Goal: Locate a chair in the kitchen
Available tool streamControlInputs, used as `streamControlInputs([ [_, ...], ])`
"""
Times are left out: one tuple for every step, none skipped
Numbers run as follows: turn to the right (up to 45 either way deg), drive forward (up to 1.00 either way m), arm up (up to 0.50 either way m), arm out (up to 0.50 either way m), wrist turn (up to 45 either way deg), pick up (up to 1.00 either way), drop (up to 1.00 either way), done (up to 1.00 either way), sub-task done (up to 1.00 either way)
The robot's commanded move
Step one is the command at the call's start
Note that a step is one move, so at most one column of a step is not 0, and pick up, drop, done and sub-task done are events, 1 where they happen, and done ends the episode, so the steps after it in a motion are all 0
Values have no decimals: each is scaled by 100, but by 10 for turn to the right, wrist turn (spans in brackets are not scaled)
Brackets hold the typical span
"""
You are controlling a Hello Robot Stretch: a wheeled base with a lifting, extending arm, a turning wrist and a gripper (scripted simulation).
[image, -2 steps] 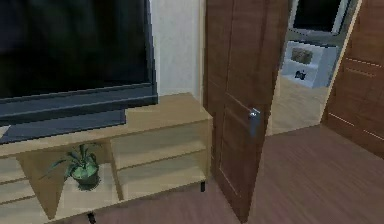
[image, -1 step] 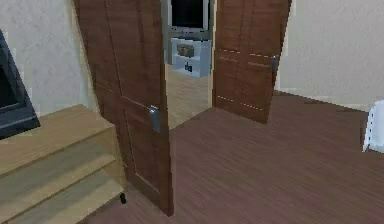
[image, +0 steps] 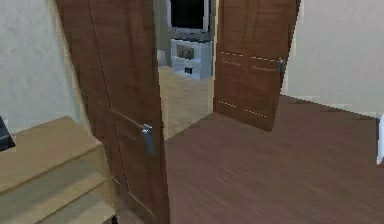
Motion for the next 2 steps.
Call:
streamControlInputs([
  [180, 0, 0, 0, 0, 0, 0, 0, 0],
  [0, 100, 0, 0, 0, 0, 0, 0, 0],
])
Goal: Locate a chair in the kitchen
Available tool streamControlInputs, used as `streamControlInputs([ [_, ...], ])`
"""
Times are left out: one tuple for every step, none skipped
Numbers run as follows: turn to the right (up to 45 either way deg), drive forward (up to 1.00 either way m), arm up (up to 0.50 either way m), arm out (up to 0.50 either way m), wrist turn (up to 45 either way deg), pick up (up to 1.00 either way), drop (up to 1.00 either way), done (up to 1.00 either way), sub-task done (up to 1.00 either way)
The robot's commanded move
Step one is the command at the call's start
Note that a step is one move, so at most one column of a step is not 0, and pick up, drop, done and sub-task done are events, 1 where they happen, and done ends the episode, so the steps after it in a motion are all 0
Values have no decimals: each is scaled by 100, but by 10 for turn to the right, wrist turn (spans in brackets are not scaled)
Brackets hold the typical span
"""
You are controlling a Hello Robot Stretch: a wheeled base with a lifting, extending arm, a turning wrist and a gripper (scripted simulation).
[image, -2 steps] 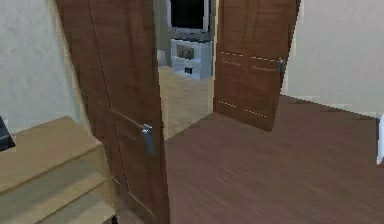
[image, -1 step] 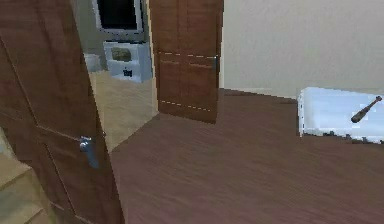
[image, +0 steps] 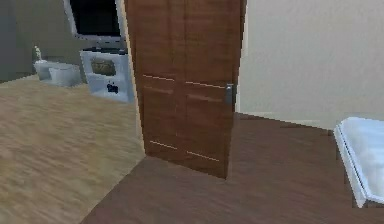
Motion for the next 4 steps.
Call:
streamControlInputs([
  [90, 0, 0, 0, 0, 0, 0, 0, 0],
  [0, 20, 0, 0, 0, 0, 0, 0, 0],
  [-450, 0, 0, 0, 0, 0, 0, 0, 0],
  [-150, 0, 0, 0, 0, 0, 0, 0, 0],
])
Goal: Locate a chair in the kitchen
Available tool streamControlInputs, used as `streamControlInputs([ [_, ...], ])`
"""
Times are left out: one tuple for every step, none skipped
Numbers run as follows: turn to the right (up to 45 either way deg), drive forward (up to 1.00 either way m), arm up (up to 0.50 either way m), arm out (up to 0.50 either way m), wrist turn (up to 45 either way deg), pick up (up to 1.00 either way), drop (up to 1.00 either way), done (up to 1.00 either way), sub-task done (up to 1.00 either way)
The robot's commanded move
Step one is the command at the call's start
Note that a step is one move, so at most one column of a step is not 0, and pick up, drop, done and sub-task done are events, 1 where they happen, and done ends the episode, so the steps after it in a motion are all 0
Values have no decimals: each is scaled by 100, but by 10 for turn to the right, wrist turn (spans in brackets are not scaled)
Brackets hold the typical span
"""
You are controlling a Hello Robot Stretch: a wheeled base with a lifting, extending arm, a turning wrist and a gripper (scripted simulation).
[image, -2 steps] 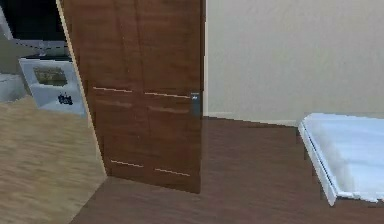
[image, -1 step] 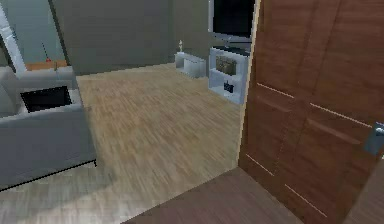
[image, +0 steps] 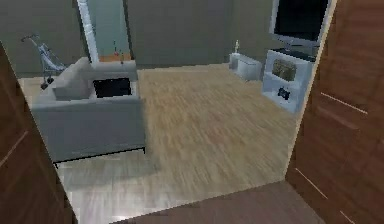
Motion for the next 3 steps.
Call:
streamControlInputs([
  [0, 10, 0, 0, 0, 0, 0, 0, 0],
  [0, 100, 0, 0, 0, 0, 0, 0, 0],
  [30, 0, 0, 0, 0, 0, 0, 0, 0],
])
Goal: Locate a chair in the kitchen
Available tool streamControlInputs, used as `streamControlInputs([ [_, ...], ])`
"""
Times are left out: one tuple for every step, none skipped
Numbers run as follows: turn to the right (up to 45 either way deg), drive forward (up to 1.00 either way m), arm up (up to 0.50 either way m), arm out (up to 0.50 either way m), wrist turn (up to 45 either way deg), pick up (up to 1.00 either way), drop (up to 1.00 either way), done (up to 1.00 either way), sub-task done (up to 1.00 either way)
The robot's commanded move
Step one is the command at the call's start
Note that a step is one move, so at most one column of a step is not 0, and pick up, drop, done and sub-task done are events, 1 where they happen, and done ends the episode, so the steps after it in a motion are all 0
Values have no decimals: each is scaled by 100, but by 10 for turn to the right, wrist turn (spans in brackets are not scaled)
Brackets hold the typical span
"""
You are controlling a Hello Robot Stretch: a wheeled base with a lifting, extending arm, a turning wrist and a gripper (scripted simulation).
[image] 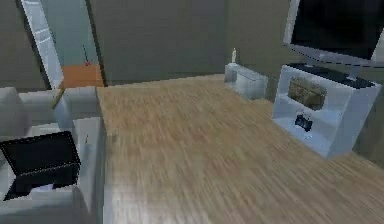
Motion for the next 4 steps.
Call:
streamControlInputs([
  [0, 50, 0, 0, 0, 0, 0, 0, 0],
  [-210, 0, 0, 0, 0, 0, 0, 0, 0],
  [0, 100, 0, 0, 0, 0, 0, 0, 0],
  [0, 100, 0, 0, 0, 0, 0, 0, 0],
])
